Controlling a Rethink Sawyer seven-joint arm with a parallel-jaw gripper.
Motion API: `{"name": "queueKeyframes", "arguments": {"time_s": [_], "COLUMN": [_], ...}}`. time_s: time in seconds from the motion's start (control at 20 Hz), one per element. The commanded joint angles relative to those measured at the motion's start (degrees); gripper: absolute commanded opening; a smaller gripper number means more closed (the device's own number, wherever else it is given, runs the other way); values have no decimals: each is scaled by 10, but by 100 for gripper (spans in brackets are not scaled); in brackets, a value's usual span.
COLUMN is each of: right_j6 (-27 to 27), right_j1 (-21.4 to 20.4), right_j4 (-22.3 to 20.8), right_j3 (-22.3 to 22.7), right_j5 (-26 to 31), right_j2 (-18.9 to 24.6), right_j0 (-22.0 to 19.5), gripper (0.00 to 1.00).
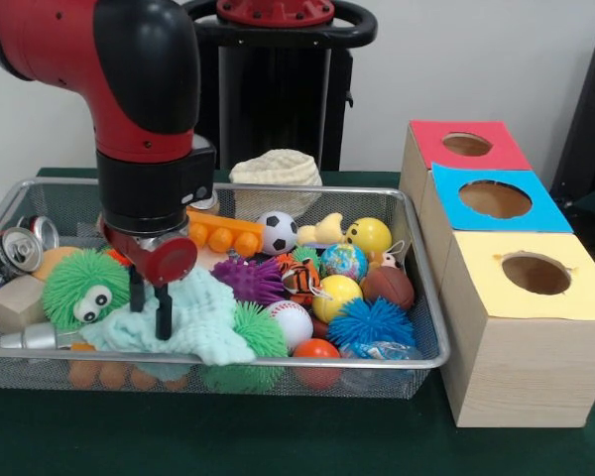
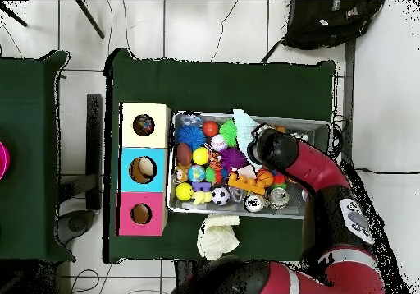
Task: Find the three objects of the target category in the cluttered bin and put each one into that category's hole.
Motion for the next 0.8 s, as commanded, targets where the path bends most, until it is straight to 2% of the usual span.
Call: {"name": "queueKeyframes", "arguments": {"time_s": [0.05, 0.5, 0.55, 0.8], "right_j6": [72, 61, 62, 52], "right_j1": [46, 55, 55, 51], "right_j4": [16, 8, 8, 5], "right_j3": [42, 30, 31, 33], "right_j5": [-6, 16, 14, 27], "right_j2": [52, 40, 40, 42], "right_j0": [-2, 6, 5, 2], "gripper": [100, 100, 0, 0]}}
